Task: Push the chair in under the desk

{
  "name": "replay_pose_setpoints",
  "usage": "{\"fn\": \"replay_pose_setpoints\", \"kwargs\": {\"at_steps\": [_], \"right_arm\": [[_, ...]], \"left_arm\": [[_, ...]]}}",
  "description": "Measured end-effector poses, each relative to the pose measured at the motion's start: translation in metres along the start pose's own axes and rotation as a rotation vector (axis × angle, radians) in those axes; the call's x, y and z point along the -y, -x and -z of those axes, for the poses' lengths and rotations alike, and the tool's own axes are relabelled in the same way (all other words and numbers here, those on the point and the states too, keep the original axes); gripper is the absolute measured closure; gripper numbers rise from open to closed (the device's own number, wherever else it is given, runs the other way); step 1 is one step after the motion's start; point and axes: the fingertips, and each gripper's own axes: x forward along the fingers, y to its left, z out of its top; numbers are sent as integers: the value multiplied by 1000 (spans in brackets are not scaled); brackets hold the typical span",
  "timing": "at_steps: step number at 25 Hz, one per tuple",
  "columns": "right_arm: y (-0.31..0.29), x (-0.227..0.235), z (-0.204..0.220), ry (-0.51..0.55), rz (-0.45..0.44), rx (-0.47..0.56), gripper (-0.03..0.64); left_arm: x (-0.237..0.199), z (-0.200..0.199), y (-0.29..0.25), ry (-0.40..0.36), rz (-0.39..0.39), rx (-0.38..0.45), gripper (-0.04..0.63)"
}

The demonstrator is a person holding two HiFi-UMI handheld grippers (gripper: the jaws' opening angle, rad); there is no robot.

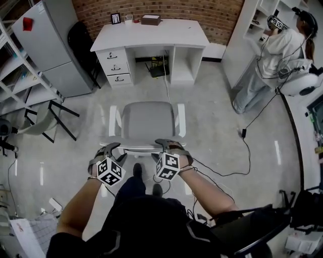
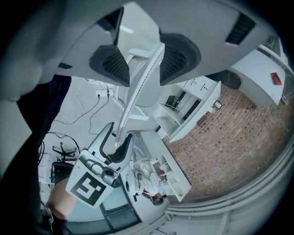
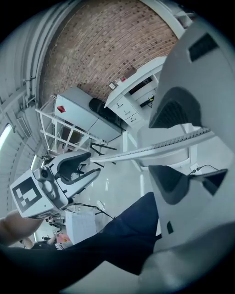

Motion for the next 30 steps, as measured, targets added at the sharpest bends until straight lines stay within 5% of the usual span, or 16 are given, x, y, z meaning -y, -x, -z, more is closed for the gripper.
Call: {"fn": "replay_pose_setpoints", "kwargs": {"at_steps": [7,13,21,25,30], "right_arm": [[-26,-4,19,112,-4,-93,356],[-45,1,24,140,-31,-146,362],[-62,6,27,125,-65,-171,431],[-68,1,29,202,-81,-180,509],[-75,7,29,238,-88,-199,554]], "left_arm": [[9,12,-40,-162,50,-64,382],[1,11,-64,-218,104,-77,381],[2,22,-84,-266,195,-109,408],[4,26,-88,-348,223,-117,479],[-5,27,-96,-375,228,-114,488]]}}
